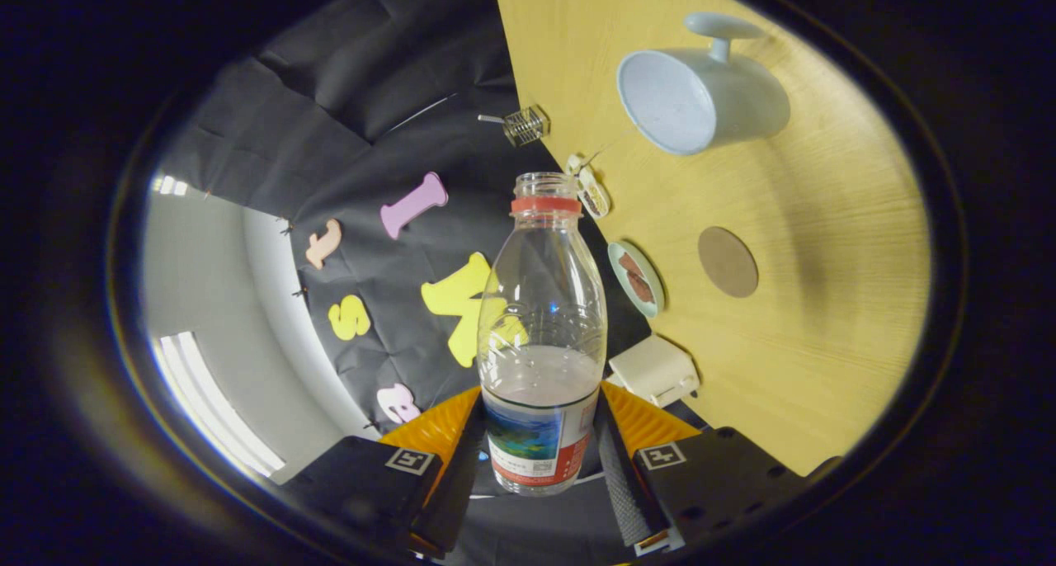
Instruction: Take the bottle from table, then pour the juice into the cup, finally place the bottle on the coaster
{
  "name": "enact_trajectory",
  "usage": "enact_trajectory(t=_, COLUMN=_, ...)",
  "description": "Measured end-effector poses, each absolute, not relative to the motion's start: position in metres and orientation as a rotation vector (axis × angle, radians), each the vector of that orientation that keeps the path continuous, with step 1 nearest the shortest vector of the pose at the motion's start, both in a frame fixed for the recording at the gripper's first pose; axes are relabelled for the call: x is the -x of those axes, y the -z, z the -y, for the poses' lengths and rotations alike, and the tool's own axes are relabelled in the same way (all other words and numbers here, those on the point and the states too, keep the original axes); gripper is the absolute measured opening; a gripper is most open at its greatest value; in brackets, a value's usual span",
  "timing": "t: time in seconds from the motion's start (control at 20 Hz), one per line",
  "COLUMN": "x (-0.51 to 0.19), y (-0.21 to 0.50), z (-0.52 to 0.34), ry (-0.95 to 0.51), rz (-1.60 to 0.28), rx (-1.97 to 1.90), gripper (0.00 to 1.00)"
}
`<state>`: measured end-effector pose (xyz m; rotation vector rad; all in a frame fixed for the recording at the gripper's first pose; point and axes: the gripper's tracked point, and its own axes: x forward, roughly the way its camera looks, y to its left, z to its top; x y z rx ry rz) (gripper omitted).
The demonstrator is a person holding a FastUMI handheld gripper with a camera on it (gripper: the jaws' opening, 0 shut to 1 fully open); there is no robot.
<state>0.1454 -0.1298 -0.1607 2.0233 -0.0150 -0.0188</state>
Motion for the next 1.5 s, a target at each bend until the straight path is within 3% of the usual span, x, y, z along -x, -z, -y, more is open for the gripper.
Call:
enact_trajectory(t=1.0, x=-0.139, y=0.137, z=0.144, ry=-0.003, rz=0.103, rx=-2.099, gripper=0.75)
enact_trajectory(t=1.5, x=-0.134, y=0.159, z=0.125, ry=0.002, rz=-0.016, rx=-1.829, gripper=0.75)
